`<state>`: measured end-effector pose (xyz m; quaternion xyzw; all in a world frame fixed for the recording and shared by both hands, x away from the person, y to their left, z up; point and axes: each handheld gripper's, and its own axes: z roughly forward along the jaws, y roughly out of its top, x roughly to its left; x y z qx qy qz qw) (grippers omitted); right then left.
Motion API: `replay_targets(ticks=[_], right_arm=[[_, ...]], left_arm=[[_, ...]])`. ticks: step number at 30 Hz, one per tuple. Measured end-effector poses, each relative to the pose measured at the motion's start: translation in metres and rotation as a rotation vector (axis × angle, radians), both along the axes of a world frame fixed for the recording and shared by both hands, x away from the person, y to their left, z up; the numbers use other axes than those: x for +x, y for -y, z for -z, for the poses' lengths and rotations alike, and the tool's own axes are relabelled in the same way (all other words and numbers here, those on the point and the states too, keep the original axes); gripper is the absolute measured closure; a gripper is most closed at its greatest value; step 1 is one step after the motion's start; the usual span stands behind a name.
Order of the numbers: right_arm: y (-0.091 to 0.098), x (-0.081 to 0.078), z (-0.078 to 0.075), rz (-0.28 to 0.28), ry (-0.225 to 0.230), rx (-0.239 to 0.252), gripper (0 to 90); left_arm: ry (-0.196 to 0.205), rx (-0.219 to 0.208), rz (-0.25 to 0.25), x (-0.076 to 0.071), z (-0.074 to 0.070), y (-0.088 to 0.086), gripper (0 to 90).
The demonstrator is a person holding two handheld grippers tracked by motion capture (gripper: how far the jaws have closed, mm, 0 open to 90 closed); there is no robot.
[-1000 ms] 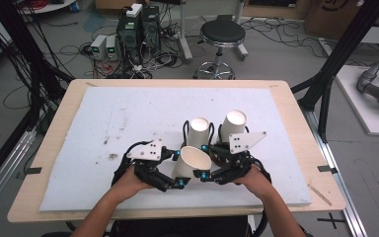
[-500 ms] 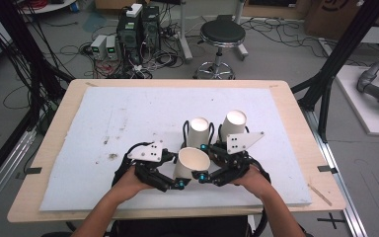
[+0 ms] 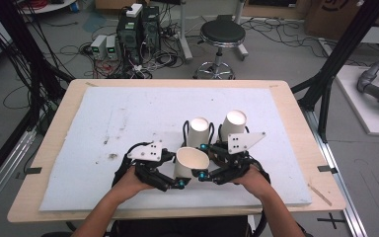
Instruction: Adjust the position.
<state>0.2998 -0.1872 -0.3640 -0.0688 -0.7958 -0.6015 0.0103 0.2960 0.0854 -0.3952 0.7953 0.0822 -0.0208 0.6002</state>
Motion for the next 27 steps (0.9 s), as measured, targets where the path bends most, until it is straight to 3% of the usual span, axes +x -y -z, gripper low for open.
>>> replay_targets(ticks=[2,12,17,22,27], right_arm=[[-0.0006,-0.0005,-0.0002,0.001,0.001,-0.007,34.7],[-0.0022,0.0000,0.0009,-0.004,0.001,-0.026,35.4],[-0.0034,-0.0009,0.0009,-0.006,0.006,-0.035,35.5],[-0.0038,-0.0003,0.0009,-0.001,0.006,-0.032,35.6],[-0.0044,-0.0009,0.0016,-0.004,-0.022,0.001,25.0]], left_arm=[[-0.007,0.001,-0.011,0.0010,0.0008,-0.0005,24.1],[-0.006,-0.009,-0.007,0.0001,0.0002,0.0002,24.3],[0.011,-0.004,0.015,-0.0005,0.0004,0.0005,34.3],[0.013,-0.001,0.021,-0.0005,0.0000,0.0004,35.2],[0.019,-0.023,0.020,-0.0009,-0.0016,0.0004,34.5]])
